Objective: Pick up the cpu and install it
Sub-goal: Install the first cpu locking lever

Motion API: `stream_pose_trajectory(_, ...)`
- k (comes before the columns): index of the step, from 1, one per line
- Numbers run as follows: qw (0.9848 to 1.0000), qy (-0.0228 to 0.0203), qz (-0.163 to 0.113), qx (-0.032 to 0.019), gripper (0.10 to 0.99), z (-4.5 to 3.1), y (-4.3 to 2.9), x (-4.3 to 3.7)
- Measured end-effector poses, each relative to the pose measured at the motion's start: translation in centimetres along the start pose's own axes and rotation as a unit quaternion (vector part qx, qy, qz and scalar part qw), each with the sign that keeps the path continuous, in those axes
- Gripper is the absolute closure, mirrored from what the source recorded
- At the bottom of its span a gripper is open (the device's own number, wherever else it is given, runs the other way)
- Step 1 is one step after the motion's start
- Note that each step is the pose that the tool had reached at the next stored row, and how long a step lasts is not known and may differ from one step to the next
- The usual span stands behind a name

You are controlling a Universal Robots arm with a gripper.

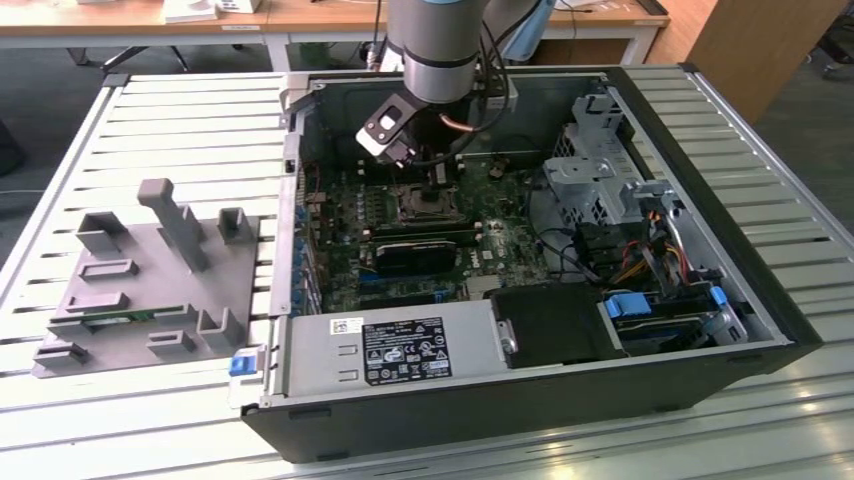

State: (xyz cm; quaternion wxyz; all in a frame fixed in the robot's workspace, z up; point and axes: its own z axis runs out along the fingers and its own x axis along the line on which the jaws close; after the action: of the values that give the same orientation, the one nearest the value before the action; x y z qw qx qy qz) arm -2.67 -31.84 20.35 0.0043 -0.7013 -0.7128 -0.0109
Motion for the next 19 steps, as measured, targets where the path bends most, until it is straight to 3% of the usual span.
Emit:
stream_pose_trajectory(13,1.0,0.0,0.0,-0.0006,0.98,-0.83,0.01,0.02)
stream_pose_trajectory(19,1.0,0.0,0.0,-0.0008,0.98,-1.8,0.02,0.04)
